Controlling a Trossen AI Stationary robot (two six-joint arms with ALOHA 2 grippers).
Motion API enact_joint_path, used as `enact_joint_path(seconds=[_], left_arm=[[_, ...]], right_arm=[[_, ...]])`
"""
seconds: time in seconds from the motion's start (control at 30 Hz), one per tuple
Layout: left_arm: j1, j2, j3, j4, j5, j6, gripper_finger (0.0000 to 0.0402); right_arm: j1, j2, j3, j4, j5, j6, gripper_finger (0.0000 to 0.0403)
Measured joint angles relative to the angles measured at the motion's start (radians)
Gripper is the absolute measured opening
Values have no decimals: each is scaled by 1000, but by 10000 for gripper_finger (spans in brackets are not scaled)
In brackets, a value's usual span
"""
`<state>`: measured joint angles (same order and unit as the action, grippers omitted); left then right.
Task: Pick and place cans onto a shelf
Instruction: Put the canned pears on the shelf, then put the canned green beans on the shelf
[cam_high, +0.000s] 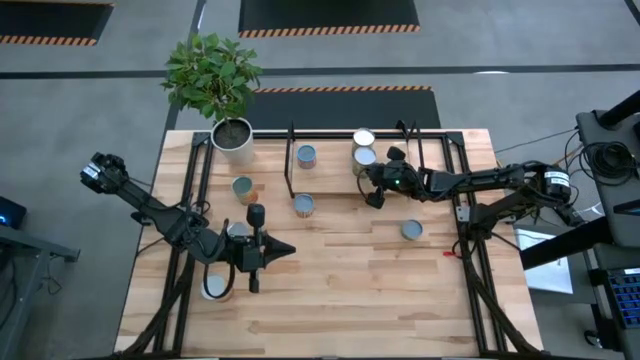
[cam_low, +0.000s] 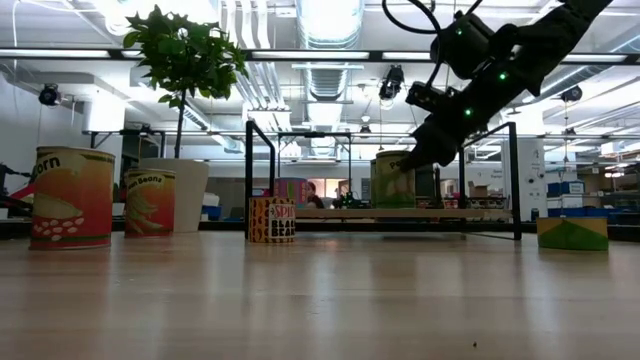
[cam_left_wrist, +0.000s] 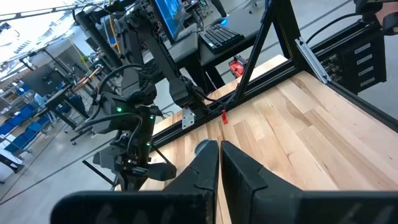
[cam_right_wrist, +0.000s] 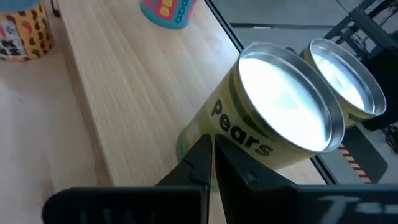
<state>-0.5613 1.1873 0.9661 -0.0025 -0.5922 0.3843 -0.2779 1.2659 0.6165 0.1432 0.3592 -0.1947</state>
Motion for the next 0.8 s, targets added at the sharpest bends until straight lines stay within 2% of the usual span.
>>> enact_joint_path(seconds=[0.33, 0.5, 0.8], left_arm=[[0, 0, 0, 0, 0, 0, 0], [0, 0, 0, -1, 0, -8, 0], [0, 0, 0, -7, 0, -67, 0]], right_arm=[[17, -14, 0, -10, 1, 13, 9], [99, -83, 0, -11, 0, 65, 9], [316, -210, 0, -73, 0, 199, 9]])
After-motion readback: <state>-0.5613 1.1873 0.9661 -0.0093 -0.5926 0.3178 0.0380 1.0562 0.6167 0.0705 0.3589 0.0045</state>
